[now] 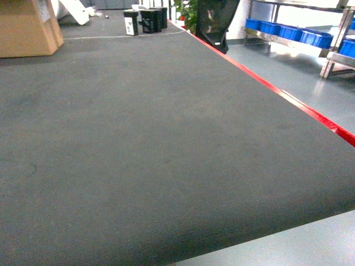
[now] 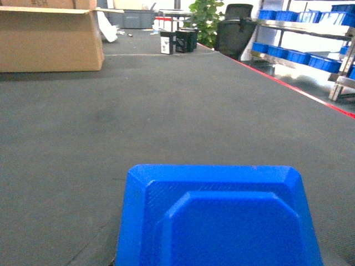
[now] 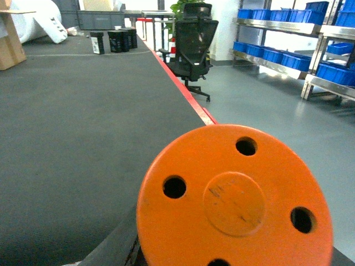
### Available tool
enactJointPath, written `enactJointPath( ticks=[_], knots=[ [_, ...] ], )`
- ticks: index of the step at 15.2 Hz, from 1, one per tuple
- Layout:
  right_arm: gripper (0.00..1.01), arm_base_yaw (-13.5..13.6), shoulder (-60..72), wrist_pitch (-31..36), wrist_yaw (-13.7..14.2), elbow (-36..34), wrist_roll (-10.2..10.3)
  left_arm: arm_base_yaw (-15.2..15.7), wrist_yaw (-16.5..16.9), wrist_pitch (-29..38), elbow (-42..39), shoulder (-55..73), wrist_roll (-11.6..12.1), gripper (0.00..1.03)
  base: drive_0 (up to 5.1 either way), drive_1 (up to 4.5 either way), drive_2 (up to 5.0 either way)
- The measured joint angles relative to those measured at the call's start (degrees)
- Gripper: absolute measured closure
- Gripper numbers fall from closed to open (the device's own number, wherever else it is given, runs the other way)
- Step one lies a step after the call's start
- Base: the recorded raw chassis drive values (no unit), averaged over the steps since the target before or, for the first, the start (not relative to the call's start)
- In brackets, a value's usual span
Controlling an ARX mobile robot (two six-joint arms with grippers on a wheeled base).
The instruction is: Sort blue parts and orange caps into right shelf containers
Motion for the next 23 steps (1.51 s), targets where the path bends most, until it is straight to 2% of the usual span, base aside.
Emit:
enactJointPath(
  ticks=[23],
  knots=[
    [0.58,0.0,0.0,0.0,0.0,0.0,0.0,0.0,0.0,0.0,0.0,0.0,0.0,0.62,-1.6,-1.6,-1.6]
  ],
)
